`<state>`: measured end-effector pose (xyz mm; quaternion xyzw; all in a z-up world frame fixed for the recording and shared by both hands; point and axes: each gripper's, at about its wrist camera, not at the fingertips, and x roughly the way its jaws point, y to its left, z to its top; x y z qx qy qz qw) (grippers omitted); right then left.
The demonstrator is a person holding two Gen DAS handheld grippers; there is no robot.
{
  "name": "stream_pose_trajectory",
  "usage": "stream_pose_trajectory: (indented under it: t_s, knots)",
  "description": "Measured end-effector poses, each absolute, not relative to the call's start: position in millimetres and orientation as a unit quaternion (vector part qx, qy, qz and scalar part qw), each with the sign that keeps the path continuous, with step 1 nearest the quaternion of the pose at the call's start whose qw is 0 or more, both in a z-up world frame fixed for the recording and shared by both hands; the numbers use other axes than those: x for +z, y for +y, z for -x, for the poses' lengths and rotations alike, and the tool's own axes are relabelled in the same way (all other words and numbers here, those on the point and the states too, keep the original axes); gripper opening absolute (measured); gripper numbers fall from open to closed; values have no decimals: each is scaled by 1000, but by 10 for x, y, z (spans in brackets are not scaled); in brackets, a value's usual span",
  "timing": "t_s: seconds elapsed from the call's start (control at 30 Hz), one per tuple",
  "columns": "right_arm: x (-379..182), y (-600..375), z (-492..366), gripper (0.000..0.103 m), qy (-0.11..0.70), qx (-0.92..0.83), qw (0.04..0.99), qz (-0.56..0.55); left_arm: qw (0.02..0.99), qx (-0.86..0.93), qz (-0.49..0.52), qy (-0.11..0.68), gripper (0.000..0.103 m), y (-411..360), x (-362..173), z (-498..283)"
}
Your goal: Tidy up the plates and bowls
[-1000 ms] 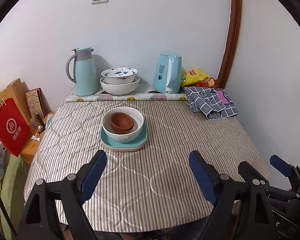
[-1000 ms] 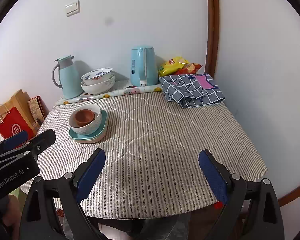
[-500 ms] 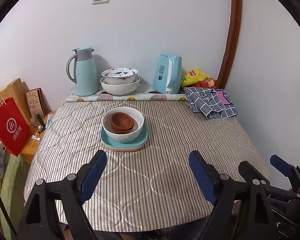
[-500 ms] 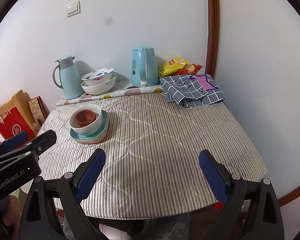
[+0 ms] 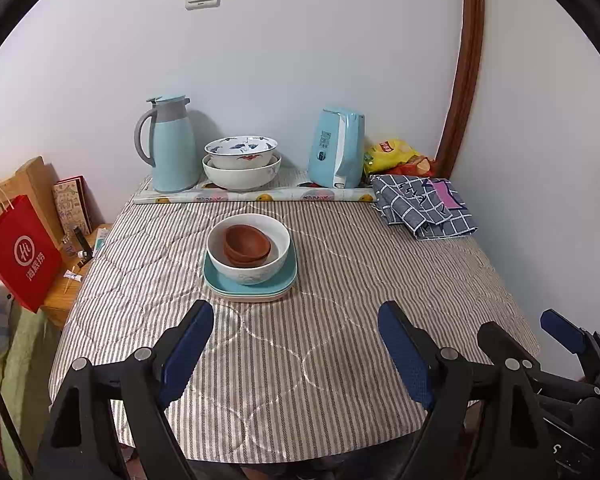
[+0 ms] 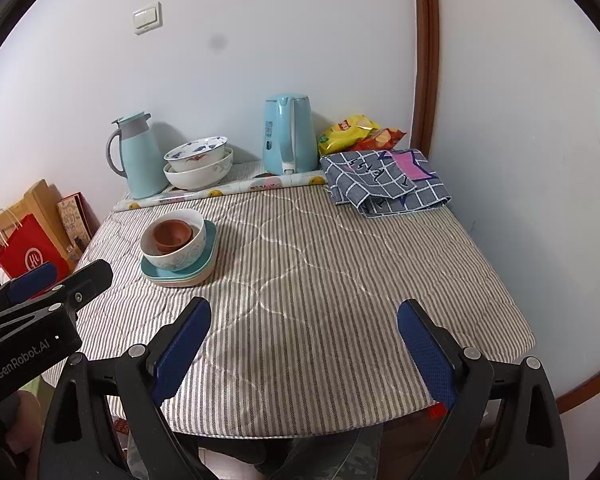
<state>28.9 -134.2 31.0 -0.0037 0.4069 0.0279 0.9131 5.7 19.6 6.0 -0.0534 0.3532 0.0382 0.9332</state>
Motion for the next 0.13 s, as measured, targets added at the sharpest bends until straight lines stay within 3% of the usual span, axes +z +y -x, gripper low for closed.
stream_pose_trajectory:
  t_s: [0.13]
  knots:
    - [304, -1332, -277, 93, 407, 30, 913, 5, 934, 40, 52, 351, 83, 218, 70, -56]
